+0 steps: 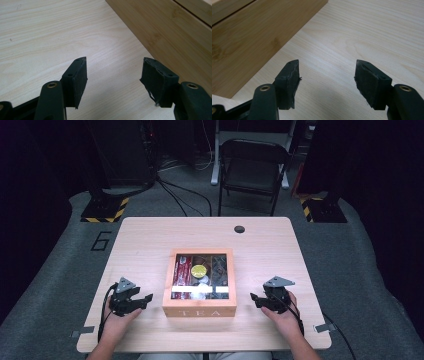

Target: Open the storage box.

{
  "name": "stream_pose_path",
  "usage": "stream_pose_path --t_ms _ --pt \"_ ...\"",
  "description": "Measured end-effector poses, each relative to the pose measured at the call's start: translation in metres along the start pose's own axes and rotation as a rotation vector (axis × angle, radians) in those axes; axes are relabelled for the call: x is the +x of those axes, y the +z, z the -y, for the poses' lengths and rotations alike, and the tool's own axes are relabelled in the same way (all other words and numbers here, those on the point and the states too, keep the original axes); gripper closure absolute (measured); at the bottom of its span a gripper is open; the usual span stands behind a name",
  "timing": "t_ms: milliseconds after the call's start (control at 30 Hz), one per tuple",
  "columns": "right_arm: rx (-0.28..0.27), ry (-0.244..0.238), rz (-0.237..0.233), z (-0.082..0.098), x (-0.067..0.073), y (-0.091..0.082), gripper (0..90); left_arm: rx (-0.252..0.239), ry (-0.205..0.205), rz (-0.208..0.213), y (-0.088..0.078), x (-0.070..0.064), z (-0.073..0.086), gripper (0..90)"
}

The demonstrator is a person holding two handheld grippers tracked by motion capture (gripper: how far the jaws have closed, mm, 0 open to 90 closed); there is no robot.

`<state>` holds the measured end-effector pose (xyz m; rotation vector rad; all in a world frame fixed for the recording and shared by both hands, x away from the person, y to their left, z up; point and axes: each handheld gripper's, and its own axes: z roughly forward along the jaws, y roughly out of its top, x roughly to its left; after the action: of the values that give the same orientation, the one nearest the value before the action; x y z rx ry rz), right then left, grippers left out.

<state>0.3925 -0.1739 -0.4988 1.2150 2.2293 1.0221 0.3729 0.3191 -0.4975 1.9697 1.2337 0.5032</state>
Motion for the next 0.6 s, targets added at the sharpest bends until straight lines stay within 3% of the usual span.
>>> stream_pose_path --t_ms 200,300,500,600 --pt "-0.007 0.001 -0.014 -0.001 0.001 -0.003 36.2 -0.005 0.011 0.008 -0.003 -0.002 -0.001 37.4" --pt "-0.015 0.005 -0.018 -0.002 0.002 -0.005 36.3 -0.015 0.000 0.009 -0.004 -0.004 -0.001 37.8" --pt "-0.042 0.035 -0.055 -0.007 0.006 -0.011 36.8 -0.020 -0.026 0.051 -0.008 -0.007 -0.002 38.0" --pt "-0.049 0.058 -0.072 -0.010 0.008 -0.016 36.5 0.002 -0.047 0.060 -0.008 -0.006 -0.003 38.0"
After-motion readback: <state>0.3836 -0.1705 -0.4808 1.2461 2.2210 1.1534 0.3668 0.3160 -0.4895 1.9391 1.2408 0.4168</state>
